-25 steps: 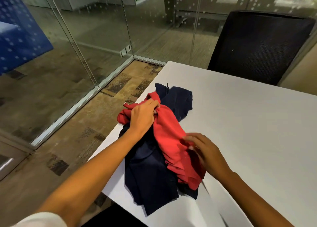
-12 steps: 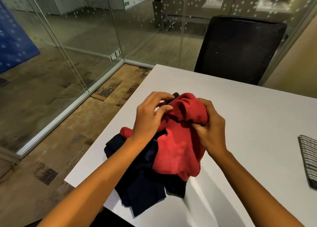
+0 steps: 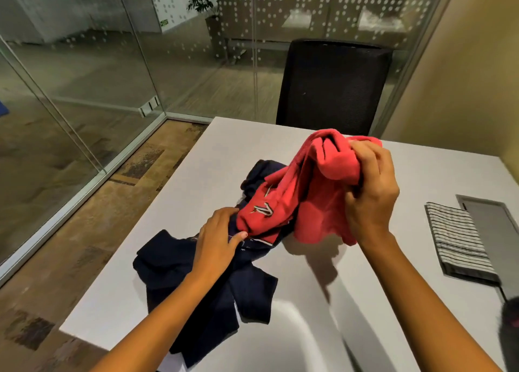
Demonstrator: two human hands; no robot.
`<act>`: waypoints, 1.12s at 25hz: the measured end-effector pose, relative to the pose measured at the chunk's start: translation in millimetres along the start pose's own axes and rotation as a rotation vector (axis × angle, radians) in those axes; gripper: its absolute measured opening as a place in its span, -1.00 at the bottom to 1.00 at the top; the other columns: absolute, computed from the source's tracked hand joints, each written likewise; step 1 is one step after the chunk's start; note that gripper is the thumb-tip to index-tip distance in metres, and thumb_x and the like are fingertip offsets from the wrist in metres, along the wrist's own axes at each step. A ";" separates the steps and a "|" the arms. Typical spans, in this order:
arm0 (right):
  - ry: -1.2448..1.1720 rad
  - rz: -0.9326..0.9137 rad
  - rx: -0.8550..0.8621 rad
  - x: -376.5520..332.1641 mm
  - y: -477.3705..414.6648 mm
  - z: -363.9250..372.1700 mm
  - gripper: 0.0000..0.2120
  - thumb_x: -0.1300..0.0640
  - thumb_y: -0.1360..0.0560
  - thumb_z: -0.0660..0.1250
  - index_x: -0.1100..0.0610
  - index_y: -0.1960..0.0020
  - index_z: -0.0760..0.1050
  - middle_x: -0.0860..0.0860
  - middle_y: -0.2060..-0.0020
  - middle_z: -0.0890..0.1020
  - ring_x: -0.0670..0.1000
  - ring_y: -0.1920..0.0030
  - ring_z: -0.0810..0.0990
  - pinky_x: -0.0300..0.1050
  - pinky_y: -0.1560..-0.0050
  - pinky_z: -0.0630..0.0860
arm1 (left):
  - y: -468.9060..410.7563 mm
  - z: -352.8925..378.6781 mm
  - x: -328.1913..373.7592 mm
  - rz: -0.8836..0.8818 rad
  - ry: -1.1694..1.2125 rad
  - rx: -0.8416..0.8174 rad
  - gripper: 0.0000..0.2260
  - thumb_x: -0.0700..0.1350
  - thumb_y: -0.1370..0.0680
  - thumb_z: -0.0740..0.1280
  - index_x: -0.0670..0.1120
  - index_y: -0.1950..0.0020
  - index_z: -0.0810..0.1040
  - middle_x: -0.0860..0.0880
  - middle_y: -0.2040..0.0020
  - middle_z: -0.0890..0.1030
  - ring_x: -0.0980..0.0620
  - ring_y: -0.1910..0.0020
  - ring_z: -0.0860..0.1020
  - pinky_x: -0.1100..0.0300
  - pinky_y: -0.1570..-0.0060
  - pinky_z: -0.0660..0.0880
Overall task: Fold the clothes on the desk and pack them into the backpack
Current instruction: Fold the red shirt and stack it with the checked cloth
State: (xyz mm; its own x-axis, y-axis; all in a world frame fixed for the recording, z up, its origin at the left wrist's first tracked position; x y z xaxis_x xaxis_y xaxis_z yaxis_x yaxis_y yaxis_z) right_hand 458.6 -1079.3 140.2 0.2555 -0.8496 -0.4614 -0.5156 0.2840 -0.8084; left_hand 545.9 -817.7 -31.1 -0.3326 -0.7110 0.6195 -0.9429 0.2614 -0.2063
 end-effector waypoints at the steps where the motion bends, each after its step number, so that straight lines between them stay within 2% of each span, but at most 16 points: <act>1: 0.046 0.003 0.003 9.9 8.0 -1.9 -0.54 0.37 -0.39 0.22 0.24 -0.28 0.49 0.24 -0.16 0.53 0.21 -0.15 0.52 -0.09 -0.18 0.45 | 2.6 10.3 -3.3 -0.003 -0.055 -0.030 -0.50 0.00 -0.49 0.43 -0.02 -0.38 0.38 0.06 -0.35 0.43 0.01 -0.28 0.44 0.07 -0.31 0.33; 3: 0.203 0.022 -0.041 33.7 34.2 2.5 -0.53 0.38 -0.44 0.29 0.15 -0.33 0.44 0.24 -0.19 0.51 0.24 -0.14 0.51 0.01 -0.01 0.51 | 6.5 28.9 -11.9 -0.014 -0.208 -0.096 -0.38 0.05 -0.47 0.44 -0.01 -0.47 0.30 0.03 -0.47 0.31 -0.01 -0.41 0.33 0.02 -0.43 0.15; 5: 0.365 0.078 -0.166 64.3 71.4 15.3 -0.43 0.43 -0.40 0.38 0.10 -0.35 0.40 0.23 -0.22 0.49 0.27 -0.14 0.49 0.07 0.15 0.55 | 8.8 42.9 -23.8 -0.036 -0.387 -0.154 -0.30 0.11 -0.46 0.42 0.02 -0.52 0.20 -0.02 -0.54 0.18 -0.03 -0.50 0.20 -0.07 -0.47 0.01; 7: 0.431 0.131 -0.379 94.1 116.6 33.3 -0.34 0.40 -0.33 0.46 0.09 -0.36 0.36 0.21 -0.22 0.47 0.28 -0.12 0.48 0.10 0.20 0.59 | 10.3 53.9 -32.5 -0.025 -0.534 -0.196 -0.29 0.17 -0.49 0.37 0.08 -0.55 0.14 -0.05 -0.57 0.12 -0.08 -0.53 0.14 -0.14 -0.46 0.01; 9: 0.453 0.152 -0.619 112.5 163.2 50.9 -0.24 0.35 -0.18 0.55 0.07 -0.31 0.36 0.13 -0.18 0.46 0.25 -0.02 0.51 0.07 0.25 0.57 | 9.7 61.8 -42.0 -0.014 -0.636 -0.234 -0.39 0.22 -0.56 0.23 0.16 -0.55 0.10 -0.05 -0.57 0.11 -0.09 -0.54 0.11 -0.12 -0.44 0.07; 11: 0.501 0.117 -0.830 117.8 204.7 66.6 -0.22 0.40 -0.08 0.54 0.05 -0.23 0.39 0.10 -0.15 0.45 0.27 0.07 0.55 0.14 0.14 0.57 | 5.7 65.2 -54.4 -0.038 -0.698 -0.259 -0.47 0.22 -0.60 0.12 0.19 -0.54 0.09 -0.04 -0.56 0.15 -0.09 -0.54 0.11 -0.07 -0.43 0.14; 12: 0.565 0.083 -0.922 118.1 219.8 73.4 -0.22 0.37 -0.03 0.58 0.04 -0.20 0.45 0.12 -0.15 0.49 0.30 0.07 0.57 0.31 0.01 0.54 | 3.3 65.2 -59.7 -0.053 -0.711 -0.259 -0.49 0.22 -0.60 0.11 0.19 -0.54 0.11 -0.03 -0.56 0.18 -0.09 -0.53 0.13 -0.05 -0.42 0.18; 14: 0.692 0.085 -1.048 119.1 232.2 83.5 -0.22 0.12 0.13 0.70 0.06 -0.08 0.58 0.16 -0.07 0.61 0.37 0.02 0.58 0.56 -0.10 0.31 | -1.3 64.2 -67.7 -0.072 -0.720 -0.244 -0.51 0.20 -0.61 0.12 0.18 -0.53 0.16 -0.03 -0.54 0.23 -0.09 -0.52 0.18 -0.04 -0.40 0.22; 15: 0.722 0.123 -1.054 116.9 226.5 86.4 -0.28 -0.05 0.12 0.70 0.07 -0.01 0.62 0.16 0.00 0.64 0.38 0.01 0.57 0.55 -0.13 0.27 | -3.2 63.6 -71.1 -0.078 -0.721 -0.232 -0.51 0.20 -0.60 0.14 0.18 -0.53 0.18 -0.03 -0.53 0.26 -0.09 -0.51 0.20 -0.03 -0.38 0.24; 17: 0.736 0.098 -0.906 98.2 194.1 92.2 -0.52 -0.21 -0.15 0.58 0.10 0.10 0.61 0.13 0.10 0.63 0.34 0.02 0.55 0.35 -0.13 0.28 | -5.6 61.9 -78.1 -0.089 -0.724 -0.206 -0.52 0.19 -0.59 0.17 0.17 -0.51 0.22 -0.04 -0.50 0.31 -0.11 -0.48 0.25 -0.04 -0.35 0.28; 19: 0.664 -0.005 -0.786 80.2 167.4 111.3 -0.65 -0.16 -0.45 0.29 0.11 0.03 0.59 0.13 0.03 0.60 0.30 0.02 0.52 0.21 -0.05 0.32 | -7.5 60.8 -85.5 -0.093 -0.727 -0.188 -0.52 0.17 -0.58 0.21 0.17 -0.49 0.27 -0.06 -0.48 0.35 -0.13 -0.46 0.30 -0.07 -0.32 0.32; 21: 0.588 -0.077 -0.916 85.6 161.7 145.8 -0.55 -0.20 -0.51 0.06 -0.01 -0.21 0.52 0.13 -0.23 0.53 0.33 -0.14 0.47 0.33 -0.10 0.37 | -8.8 59.9 -93.5 -0.092 -0.732 -0.177 -0.54 0.16 -0.58 0.23 0.17 -0.48 0.30 -0.07 -0.46 0.38 -0.17 -0.43 0.35 -0.10 -0.29 0.35; 23: 0.623 -0.074 -1.186 114.4 174.3 174.1 -0.40 -0.37 -0.46 -0.09 -0.25 -0.43 0.28 0.06 -0.51 0.25 0.41 -0.40 0.23 0.59 -0.19 0.17 | -11.5 58.7 -104.4 -0.107 -0.752 -0.177 -0.56 0.15 -0.59 0.20 0.18 -0.48 0.30 -0.07 -0.46 0.38 -0.19 -0.41 0.36 -0.13 -0.28 0.34; 25: 0.678 -0.004 -1.404 151.8 196.9 183.7 -0.35 -0.49 -0.42 -0.16 -0.39 -0.49 -0.05 -0.07 -0.58 -0.06 0.41 -0.50 -0.08 0.66 -0.22 -0.03 | -15.8 55.2 -118.7 -0.136 -0.757 -0.164 -0.57 0.15 -0.60 0.20 0.18 -0.48 0.30 -0.08 -0.45 0.40 -0.20 -0.39 0.38 -0.15 -0.26 0.34; 26: 0.693 0.054 -1.452 166.3 205.3 182.6 -0.35 -0.50 -0.44 -0.12 -0.41 -0.48 -0.15 -0.13 -0.57 -0.12 0.40 -0.50 -0.16 0.65 -0.23 -0.03 | -18.7 52.7 -126.0 -0.144 -0.754 -0.152 -0.57 0.14 -0.60 0.21 0.18 -0.47 0.32 -0.08 -0.43 0.42 -0.21 -0.37 0.39 -0.17 -0.24 0.35; 28: 0.718 0.200 -1.443 183.1 211.7 174.1 -0.36 -0.46 -0.48 -0.04 -0.41 -0.48 -0.19 -0.17 -0.57 -0.10 0.40 -0.50 -0.19 0.63 -0.26 0.04 | -25.1 46.7 -140.3 -0.147 -0.761 -0.135 -0.57 0.11 -0.58 0.25 0.16 -0.45 0.35 -0.09 -0.39 0.46 -0.22 -0.32 0.44 -0.19 -0.18 0.38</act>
State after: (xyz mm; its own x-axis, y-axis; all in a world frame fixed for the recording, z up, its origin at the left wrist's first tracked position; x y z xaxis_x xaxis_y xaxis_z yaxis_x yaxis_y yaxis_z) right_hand 538.6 -1097.4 -179.1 -0.1066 -0.9911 0.0794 -0.8944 0.1305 0.4278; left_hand 615.5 -755.1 -148.3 -0.1690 -0.9834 -0.0661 -0.9844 0.1718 -0.0387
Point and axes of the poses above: each hand's wrist, its own y-axis away from the middle knuckle, its own z-axis out of the palm, x = y × z, the point moved 10 cm from there along -y, towards the middle knuckle
